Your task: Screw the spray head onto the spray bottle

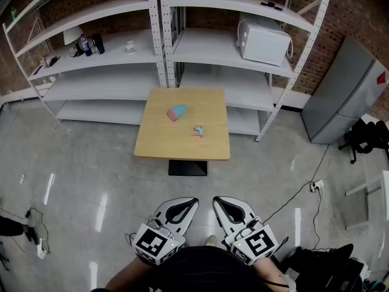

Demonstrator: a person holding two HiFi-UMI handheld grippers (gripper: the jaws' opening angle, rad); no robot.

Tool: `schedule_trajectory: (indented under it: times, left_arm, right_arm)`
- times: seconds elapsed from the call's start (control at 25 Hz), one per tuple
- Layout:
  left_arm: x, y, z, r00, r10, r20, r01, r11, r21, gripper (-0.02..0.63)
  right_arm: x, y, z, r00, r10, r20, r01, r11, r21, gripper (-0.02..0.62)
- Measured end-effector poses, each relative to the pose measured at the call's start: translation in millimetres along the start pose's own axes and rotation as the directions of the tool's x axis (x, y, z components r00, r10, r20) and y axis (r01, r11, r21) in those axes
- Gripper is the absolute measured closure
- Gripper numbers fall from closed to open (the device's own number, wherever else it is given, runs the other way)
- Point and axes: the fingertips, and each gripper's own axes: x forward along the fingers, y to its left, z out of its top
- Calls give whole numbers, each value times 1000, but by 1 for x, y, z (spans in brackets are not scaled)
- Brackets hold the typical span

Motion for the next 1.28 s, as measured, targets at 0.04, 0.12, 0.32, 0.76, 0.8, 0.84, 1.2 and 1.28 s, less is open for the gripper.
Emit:
schedule_trajectory:
  times: [0.04,0.12,0.32,0.76,0.8,0.84,1.2,1.28]
  left_arm:
    - [0,-1,-1,1000,2,-2,-2,1000,-2,601]
    - [1,-2,-2,1000,9,-8,-9,1000,-6,601]
    - [11,-6,-7,999,28,-20,-28,1000,-14,601]
    - [57,-25,-23,994,90,-64,-92,995,-30,601]
    - [60,-26,-25,993,94,-71,-96,995,-29,601]
    - [64,-25,-26,992,97,-74,-100,995,-28,601]
    - [101,21,-26,991,100,-84,-103,994,-34,601]
    - [111,46,-28,992,93,-83,-97,994,-45,601]
  right_arm:
    - [-1,0,-1,1000,1,-1,-1,1000,2,595]
    - [-3,-1,-1,1000,3,-1,-3,1000,5,595]
    - [-10,-11,-5,1000,10,4,-10,1000,5,595]
    - [-30,-60,-22,998,62,-9,-62,997,38,595]
    - [-31,-63,-25,998,69,-10,-68,997,45,595]
    - [-30,-66,-27,997,74,-11,-74,996,51,595]
    - [14,-104,-30,997,79,-25,-77,994,74,595]
    - [37,-114,-31,997,72,-37,-69,995,76,595]
